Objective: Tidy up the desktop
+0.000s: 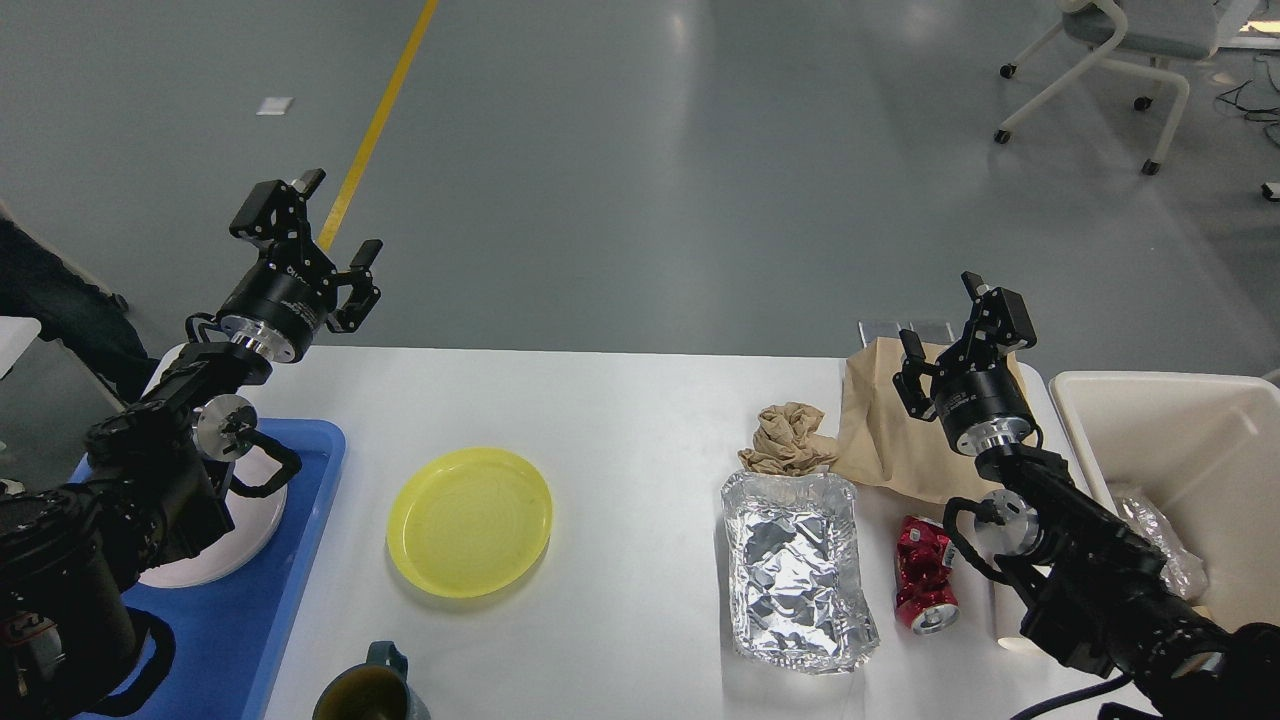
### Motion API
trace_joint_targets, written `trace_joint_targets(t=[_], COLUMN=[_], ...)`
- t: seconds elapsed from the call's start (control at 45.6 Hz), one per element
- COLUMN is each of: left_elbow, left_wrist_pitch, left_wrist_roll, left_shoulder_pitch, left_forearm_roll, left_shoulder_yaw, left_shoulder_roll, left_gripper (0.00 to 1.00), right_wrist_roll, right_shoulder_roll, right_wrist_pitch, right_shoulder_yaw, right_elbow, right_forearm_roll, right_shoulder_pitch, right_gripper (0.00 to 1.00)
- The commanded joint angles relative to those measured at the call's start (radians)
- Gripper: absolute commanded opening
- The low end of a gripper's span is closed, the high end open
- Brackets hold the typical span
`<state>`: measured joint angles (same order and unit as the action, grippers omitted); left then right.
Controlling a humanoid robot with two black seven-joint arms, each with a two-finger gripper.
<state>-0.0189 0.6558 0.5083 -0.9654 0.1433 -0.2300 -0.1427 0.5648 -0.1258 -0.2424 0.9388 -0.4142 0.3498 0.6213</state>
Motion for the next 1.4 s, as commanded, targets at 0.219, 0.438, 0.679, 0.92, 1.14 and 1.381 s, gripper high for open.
trace_joint_targets(t=[0.219, 0.438, 0.679, 0.92, 1.14, 1.381], left_elbow=[0.010, 0.013, 0.002, -0.059, -0.272, -0.561], left_wrist_pitch=[0.044, 0.053, 0.081, 0.108, 0.163, 0.304], left_wrist_roll=[-0.045, -0.204, -0.218, -0.214, -0.203, -0.209], left_shoulder_pitch=[-0.094, -0.122, -0.199, -0.272, -0.380, -0.515], left_forearm_roll=[-0.344, -0.590, -0.617, -0.617, -0.600, -0.588], left_shoulder_yaw=[0.287, 0.507, 0.811, 0.934, 1.173, 1.284], left_shoulder_roll=[-0.064, -0.090, -0.069, -0.051, -0.052, -0.063], left_gripper=[0.96, 0.96, 0.96, 0.96, 0.96, 0.96], right_wrist_roll=[0.001, 0.001, 0.000, 0.000, 0.001, 0.000], right_shoulder_roll=[0.000, 0.000, 0.000, 0.000, 0.000, 0.000], right_wrist_pitch=[0.000, 0.000, -0.002, 0.000, 0.000, 0.000], right_shoulder_yaw=[0.000, 0.000, 0.000, 0.000, 0.000, 0.000], right_elbow=[0.000, 0.000, 0.000, 0.000, 0.000, 0.000], right_forearm_roll=[0.000, 0.000, 0.000, 0.000, 0.000, 0.000], right_shoulder_pitch=[0.000, 0.000, 0.000, 0.000, 0.000, 0.000], right_gripper=[1.00, 1.00, 1.00, 1.00, 1.00, 1.00])
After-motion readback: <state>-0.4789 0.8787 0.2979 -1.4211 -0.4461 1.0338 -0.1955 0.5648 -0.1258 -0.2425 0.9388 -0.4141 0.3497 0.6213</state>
